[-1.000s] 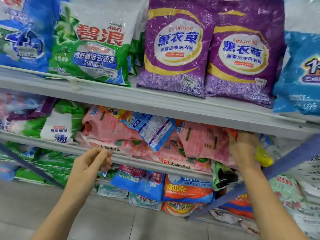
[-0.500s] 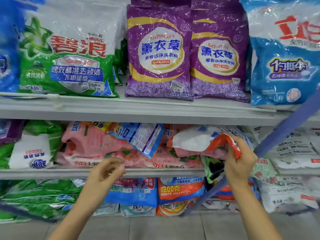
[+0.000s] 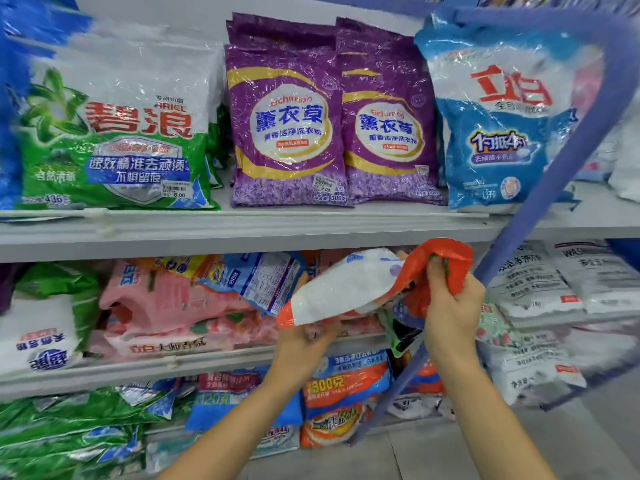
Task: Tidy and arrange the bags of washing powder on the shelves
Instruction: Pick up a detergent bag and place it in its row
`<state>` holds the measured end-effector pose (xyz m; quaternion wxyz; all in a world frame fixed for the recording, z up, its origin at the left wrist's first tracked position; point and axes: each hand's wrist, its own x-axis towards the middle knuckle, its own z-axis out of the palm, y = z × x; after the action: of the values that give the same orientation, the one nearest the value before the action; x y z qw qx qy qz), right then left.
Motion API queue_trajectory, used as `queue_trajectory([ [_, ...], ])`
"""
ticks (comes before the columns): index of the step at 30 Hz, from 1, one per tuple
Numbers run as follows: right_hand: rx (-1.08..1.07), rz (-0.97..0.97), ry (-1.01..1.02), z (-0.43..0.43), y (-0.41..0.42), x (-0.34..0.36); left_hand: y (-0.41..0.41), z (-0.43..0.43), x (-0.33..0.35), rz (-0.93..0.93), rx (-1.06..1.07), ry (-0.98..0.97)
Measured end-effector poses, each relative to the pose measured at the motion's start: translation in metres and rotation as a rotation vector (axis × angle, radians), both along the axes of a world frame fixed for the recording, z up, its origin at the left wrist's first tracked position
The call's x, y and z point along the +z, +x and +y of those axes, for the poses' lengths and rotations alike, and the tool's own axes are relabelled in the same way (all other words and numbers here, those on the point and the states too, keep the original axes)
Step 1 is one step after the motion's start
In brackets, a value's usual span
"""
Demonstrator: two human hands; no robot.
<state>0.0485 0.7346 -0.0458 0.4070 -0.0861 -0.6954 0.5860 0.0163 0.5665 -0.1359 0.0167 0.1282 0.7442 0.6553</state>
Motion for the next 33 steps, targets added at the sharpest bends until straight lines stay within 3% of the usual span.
queue_trajectory([
  [8,0.33,-0.171,0.072,0.029,0.017,0.036,0.007,-0.018,0.038,0.097,0.066,0.16],
  [13,0.459,-0.282,-0.16,0.051,0.027,0.045,0.02,-0.015,0.069,0.146,0.109,0.213],
  [18,0.607,-0.229,-0.415,0.06,0.037,0.057,0.041,-0.014,0.112,0.271,0.172,0.183],
  [25,0.733,-0.227,-0.52,0.048,0.043,0.066,0.08,-0.033,0.159,0.4,0.333,0.171],
  [33,1.051,-0.301,-0.688,-0.03,0.019,0.077,0.128,-0.103,0.182,0.483,0.55,0.095],
])
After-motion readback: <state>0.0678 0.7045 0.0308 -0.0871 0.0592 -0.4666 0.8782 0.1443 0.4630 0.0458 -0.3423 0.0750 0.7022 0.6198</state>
